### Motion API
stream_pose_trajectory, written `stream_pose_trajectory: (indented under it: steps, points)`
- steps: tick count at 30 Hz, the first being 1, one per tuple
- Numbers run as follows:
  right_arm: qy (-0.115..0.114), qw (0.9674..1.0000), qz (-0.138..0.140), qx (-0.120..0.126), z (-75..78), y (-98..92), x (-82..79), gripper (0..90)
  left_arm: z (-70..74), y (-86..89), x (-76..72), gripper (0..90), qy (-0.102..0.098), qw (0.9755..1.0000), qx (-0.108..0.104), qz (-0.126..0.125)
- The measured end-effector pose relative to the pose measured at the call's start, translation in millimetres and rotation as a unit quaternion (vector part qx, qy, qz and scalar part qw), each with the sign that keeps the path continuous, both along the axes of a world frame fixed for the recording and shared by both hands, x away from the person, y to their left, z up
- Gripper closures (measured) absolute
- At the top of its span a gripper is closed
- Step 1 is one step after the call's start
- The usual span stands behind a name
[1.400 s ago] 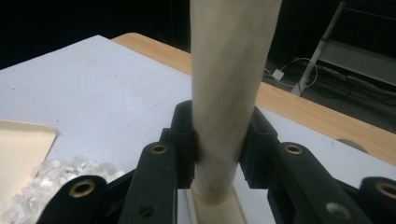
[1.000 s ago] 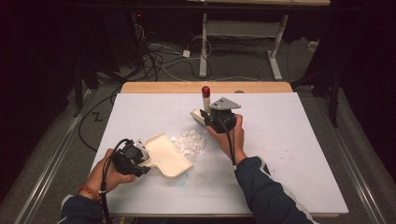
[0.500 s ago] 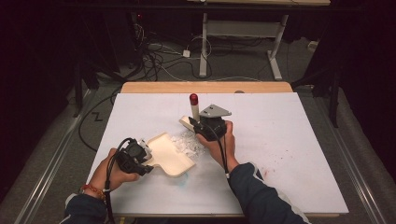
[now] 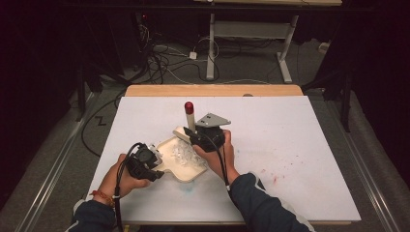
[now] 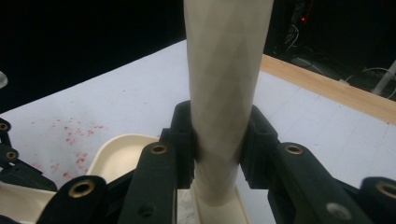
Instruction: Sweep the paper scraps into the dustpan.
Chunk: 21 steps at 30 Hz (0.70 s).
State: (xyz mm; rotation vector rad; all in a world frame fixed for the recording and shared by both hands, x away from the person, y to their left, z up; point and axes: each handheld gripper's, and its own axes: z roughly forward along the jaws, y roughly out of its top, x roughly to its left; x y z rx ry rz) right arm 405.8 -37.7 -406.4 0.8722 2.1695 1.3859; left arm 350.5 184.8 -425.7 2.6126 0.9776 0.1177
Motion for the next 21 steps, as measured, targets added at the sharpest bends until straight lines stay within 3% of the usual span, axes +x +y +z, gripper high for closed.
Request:
stream_pose_trajectory:
  steps: [12, 21]
  points:
    - [0.004, 0.9990, 0.038, 0.023, 9.9, 13.0, -15.5, 71.1, -3.8, -3.9, 2.1, 62.7, -0.001, 1.0000, -0.003, 0.006]
    - [-0.004, 0.9988, 0.027, 0.040, 22.9, -2.4, -12.9, 71.2, -7.5, -5.1, 2.8, 62.6, 0.000, 1.0000, 0.001, 0.005]
